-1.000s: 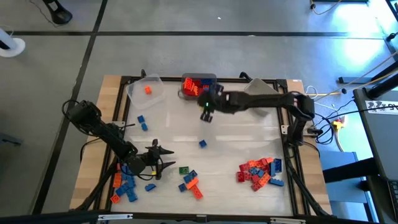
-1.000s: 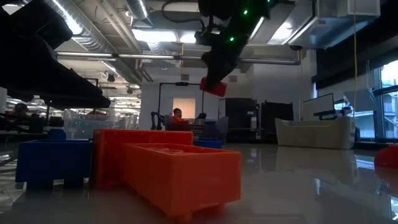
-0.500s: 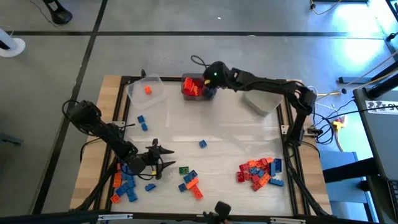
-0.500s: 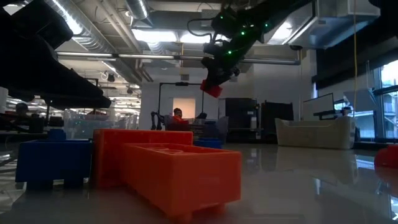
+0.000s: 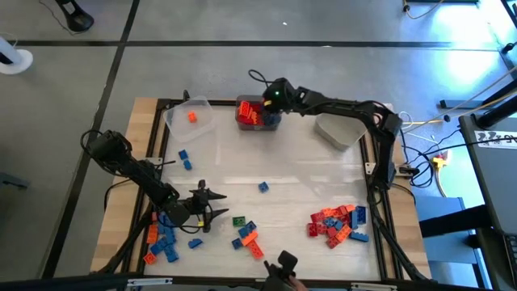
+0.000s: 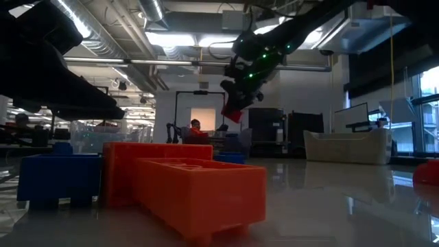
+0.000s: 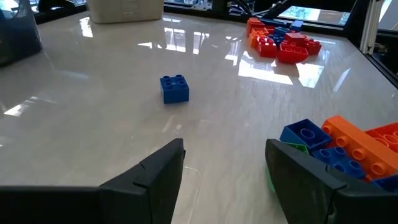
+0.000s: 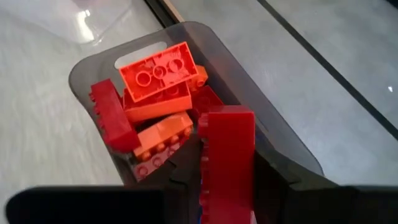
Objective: Sort blocks by size
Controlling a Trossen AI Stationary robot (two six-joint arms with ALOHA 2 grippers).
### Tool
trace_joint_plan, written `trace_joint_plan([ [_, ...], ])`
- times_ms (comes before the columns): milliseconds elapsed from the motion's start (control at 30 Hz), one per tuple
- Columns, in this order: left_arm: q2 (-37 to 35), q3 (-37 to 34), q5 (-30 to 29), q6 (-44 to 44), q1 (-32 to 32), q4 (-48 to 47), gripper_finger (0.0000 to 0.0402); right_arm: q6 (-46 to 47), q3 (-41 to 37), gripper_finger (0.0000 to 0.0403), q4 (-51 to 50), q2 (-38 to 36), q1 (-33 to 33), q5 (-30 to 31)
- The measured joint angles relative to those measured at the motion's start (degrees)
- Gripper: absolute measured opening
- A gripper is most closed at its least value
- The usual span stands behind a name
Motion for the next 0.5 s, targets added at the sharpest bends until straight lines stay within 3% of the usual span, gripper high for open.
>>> trace_joint_plan([
  [267,0.0,0.0,0.0,0.3,0.0,0.0,0.0214,0.2,0.0,0.0123,3.2,2.7,0.0,1.1],
  [500,0.0,0.0,0.0,0.1,0.0,0.0,0.0214,0.4,0.0,0.0177,3.3,2.7,0.0,1.8],
])
